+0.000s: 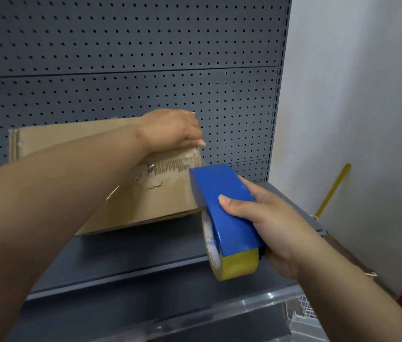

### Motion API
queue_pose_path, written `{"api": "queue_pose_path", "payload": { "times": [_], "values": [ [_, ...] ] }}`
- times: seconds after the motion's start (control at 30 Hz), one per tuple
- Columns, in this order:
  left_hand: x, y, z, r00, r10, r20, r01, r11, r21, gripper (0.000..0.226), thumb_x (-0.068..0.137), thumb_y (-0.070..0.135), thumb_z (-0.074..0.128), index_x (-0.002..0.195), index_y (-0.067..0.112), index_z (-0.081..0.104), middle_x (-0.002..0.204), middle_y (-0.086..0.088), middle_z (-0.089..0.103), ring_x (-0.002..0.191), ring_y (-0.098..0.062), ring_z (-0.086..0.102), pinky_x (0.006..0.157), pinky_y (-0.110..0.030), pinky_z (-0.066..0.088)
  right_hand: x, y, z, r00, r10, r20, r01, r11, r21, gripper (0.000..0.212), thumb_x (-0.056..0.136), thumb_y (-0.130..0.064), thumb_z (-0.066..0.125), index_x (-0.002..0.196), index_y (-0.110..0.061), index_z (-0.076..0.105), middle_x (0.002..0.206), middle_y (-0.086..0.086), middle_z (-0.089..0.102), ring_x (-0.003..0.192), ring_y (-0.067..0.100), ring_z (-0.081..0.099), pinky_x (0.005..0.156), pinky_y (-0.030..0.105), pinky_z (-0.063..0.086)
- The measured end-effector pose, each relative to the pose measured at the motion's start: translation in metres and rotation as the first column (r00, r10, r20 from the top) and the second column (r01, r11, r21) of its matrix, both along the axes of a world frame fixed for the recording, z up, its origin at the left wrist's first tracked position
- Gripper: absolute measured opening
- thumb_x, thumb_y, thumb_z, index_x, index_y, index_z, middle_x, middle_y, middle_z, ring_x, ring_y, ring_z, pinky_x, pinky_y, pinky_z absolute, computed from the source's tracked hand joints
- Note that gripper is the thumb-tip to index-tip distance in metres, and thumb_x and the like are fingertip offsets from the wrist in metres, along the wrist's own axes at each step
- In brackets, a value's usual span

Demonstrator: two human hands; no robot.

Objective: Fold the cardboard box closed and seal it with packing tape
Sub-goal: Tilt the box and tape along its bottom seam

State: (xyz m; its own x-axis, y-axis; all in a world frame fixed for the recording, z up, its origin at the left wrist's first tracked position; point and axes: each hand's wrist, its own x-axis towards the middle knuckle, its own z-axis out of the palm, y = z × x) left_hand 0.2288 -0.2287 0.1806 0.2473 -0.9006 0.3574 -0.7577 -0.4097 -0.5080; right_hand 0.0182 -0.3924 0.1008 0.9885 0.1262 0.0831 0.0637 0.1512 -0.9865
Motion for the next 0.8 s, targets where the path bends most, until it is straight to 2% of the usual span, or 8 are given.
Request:
{"api": "queue_pose_path", "payload": {
  "times": [0.13, 0.27, 0.37, 0.47, 0.57, 0.63, 0.73, 0.8],
  "values": [
    [0.001, -0.004, 0.001, 0.998, 0.062, -0.003, -0.062, 0.997, 0.054, 0.062, 0.092, 0.056, 0.021, 0.077, 0.011, 0.061, 0.077, -0.004, 0.060, 0.090, -0.025, 0.059, 0.096, -0.046, 0.046, -0.012, -0.003, -0.011, 1.000, -0.014, -0.006, 0.015, 1.000, 0.011, 0.026, 0.087, -0.018, 0.062, 0.109, -0.032, 0.065, 0.093, 0.002, 0.074, 0.070, 0.015, 0.068, 0.053, 0.023, 0.052],
    [0.002, -0.006, 0.000, 0.992, 0.124, -0.001, -0.123, 0.989, 0.081, 0.065, 0.091, 0.059, 0.017, 0.081, 0.013, 0.062, 0.083, -0.002, 0.061, 0.096, -0.023, 0.058, 0.098, -0.045, 0.045, -0.018, -0.003, -0.020, 0.999, -0.015, -0.028, 0.016, 0.999, 0.029, 0.029, 0.086, -0.019, 0.062, 0.111, -0.033, 0.064, 0.100, 0.004, 0.073, 0.077, 0.018, 0.069, 0.060, 0.027, 0.054],
    [0.000, -0.011, 0.001, 0.989, 0.147, -0.026, -0.145, 0.986, 0.081, 0.056, 0.094, 0.049, 0.026, 0.083, 0.009, 0.063, 0.084, -0.005, 0.061, 0.094, -0.025, 0.058, 0.108, -0.040, 0.036, -0.018, 0.000, -0.022, 0.999, -0.034, -0.040, 0.037, 0.997, 0.074, 0.029, 0.087, -0.017, 0.062, 0.112, -0.031, 0.064, 0.101, 0.005, 0.073, 0.078, 0.018, 0.068, 0.062, 0.028, 0.054],
    [-0.009, -0.016, -0.005, 0.991, 0.130, -0.030, -0.129, 0.991, 0.022, 0.056, 0.094, 0.047, 0.026, 0.086, 0.007, 0.064, 0.093, -0.008, 0.062, 0.097, -0.029, 0.058, 0.102, -0.046, 0.042, -0.018, -0.001, -0.024, 0.995, -0.065, -0.070, 0.071, 0.993, 0.090, 0.028, 0.087, -0.016, 0.062, 0.112, -0.029, 0.064, 0.098, 0.004, 0.073, 0.073, 0.016, 0.068, 0.056, 0.025, 0.053],
    [-0.021, -0.021, -0.020, 0.997, 0.072, 0.040, -0.069, 0.994, -0.080, 0.021, 0.093, 0.015, 0.051, 0.105, 0.003, 0.065, 0.114, -0.014, 0.060, 0.107, -0.034, 0.054, 0.088, -0.044, 0.048, -0.019, -0.001, -0.026, 0.994, -0.072, -0.085, 0.080, 0.992, 0.099, 0.029, 0.087, -0.015, 0.062, 0.112, -0.029, 0.064, 0.098, 0.005, 0.074, 0.071, 0.016, 0.068, 0.053, 0.024, 0.052],
    [-0.027, -0.024, -0.028, 0.999, 0.049, 0.021, -0.047, 0.996, -0.073, 0.032, 0.084, -0.007, 0.055, 0.114, 0.004, 0.062, 0.116, -0.015, 0.060, 0.105, -0.034, 0.056, 0.087, -0.041, 0.047, -0.020, -0.003, -0.028, 0.993, -0.075, -0.090, 0.084, 0.991, 0.102, 0.028, 0.087, -0.014, 0.062, 0.111, -0.028, 0.065, 0.096, 0.005, 0.074, 0.070, 0.016, 0.067, 0.052, 0.024, 0.052],
    [-0.034, -0.026, -0.031, 0.999, -0.004, -0.048, 0.002, 1.000, -0.028, 0.039, 0.081, -0.013, 0.052, 0.112, 0.007, 0.065, 0.110, -0.014, 0.062, 0.096, -0.033, 0.062, 0.110, -0.050, 0.027, -0.019, -0.005, -0.029, 0.993, -0.070, -0.096, 0.079, 0.992, 0.096, 0.026, 0.087, -0.013, 0.062, 0.109, -0.026, 0.065, 0.094, 0.006, 0.073, 0.069, 0.016, 0.067, 0.053, 0.025, 0.053],
    [-0.042, -0.028, -0.034, 0.989, 0.041, -0.144, -0.034, 0.998, 0.049, 0.032, 0.090, 0.005, 0.049, 0.114, 0.018, 0.066, 0.114, -0.005, 0.061, 0.104, -0.025, 0.059, 0.113, -0.059, 0.005, -0.018, -0.005, -0.030, 0.993, -0.063, -0.102, 0.073, 0.993, 0.096, 0.026, 0.086, -0.013, 0.062, 0.109, -0.025, 0.066, 0.096, 0.007, 0.073, 0.071, 0.018, 0.067, 0.056, 0.026, 0.054]
  ]
}}
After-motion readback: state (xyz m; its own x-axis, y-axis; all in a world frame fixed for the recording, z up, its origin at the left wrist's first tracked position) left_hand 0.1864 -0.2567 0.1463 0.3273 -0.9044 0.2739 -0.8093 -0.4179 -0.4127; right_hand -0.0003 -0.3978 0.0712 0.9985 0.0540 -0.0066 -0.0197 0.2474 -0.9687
